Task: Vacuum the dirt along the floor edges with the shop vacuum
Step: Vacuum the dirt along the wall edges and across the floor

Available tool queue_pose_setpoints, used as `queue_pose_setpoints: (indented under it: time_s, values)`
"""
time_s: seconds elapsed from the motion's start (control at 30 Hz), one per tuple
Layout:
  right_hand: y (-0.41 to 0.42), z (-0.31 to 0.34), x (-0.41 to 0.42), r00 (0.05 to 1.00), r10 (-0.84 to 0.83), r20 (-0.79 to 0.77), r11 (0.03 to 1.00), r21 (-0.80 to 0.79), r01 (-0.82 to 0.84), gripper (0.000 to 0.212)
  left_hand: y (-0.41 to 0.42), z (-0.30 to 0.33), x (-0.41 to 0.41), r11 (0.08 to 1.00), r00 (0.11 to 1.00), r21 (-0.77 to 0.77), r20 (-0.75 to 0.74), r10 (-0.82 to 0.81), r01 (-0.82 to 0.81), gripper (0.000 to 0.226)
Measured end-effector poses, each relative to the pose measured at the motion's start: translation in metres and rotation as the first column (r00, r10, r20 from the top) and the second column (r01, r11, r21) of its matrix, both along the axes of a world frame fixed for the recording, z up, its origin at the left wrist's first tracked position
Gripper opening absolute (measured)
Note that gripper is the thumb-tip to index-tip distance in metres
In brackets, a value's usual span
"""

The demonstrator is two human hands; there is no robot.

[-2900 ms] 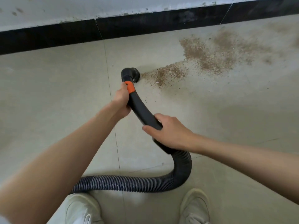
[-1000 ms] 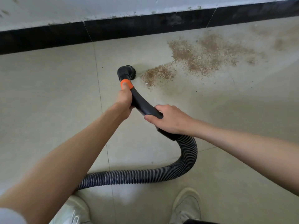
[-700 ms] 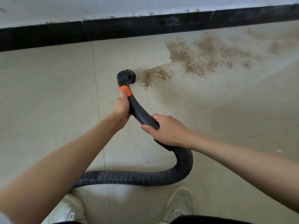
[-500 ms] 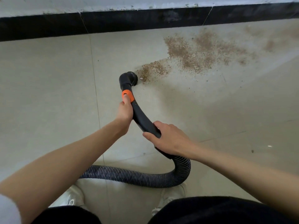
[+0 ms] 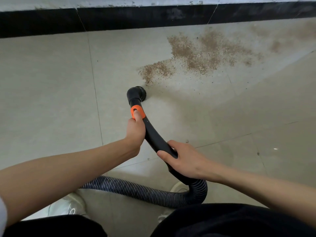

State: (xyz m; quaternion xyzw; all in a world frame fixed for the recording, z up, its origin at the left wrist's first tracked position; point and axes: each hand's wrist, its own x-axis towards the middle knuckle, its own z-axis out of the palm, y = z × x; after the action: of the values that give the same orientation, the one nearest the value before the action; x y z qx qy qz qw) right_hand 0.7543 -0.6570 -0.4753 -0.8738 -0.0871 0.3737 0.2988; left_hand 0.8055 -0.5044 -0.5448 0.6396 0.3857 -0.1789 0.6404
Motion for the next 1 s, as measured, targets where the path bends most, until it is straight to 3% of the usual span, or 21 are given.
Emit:
queue_pose_setpoints:
  time_s: [0.33, 0.63, 0.7, 0.83, 1.0]
  values:
    - [0.006, -0.004, 0.054, 0.995, 0.04, 0.088, 0.996, -0.087, -0.032, 0.038, -0.002, -0.003, 0.058, 0.997, 0.999, -0.063, -0.002, 0.051, -0.051, 0.055]
    - [0.025, -0.007, 0.113, 0.993, -0.05, 0.111, 0.999, 0.019, 0.048, 0.04, 0.014, 0.008, 0.12, 0.985, 0.993, -0.144, 0.053, 0.107, -0.098, 0.05]
    - [0.021, -0.011, 0.112, 0.991, -0.094, 0.096, 0.995, 0.035, 0.091, 0.039, 0.011, 0.009, 0.121, 0.987, 0.993, -0.133, 0.065, 0.097, -0.088, 0.049]
    - [0.009, -0.018, 0.082, 0.986, -0.038, 0.16, 0.996, -0.07, 0.05, 0.037, -0.002, 0.003, 0.102, 0.996, 0.997, -0.075, 0.06, 0.053, -0.049, 0.053]
    - [-0.002, -0.012, 0.037, 0.991, -0.018, 0.132, 0.996, -0.09, 0.03, 0.036, -0.015, -0.003, 0.065, 0.999, 1.0, -0.035, 0.027, -0.013, 0.014, 0.045]
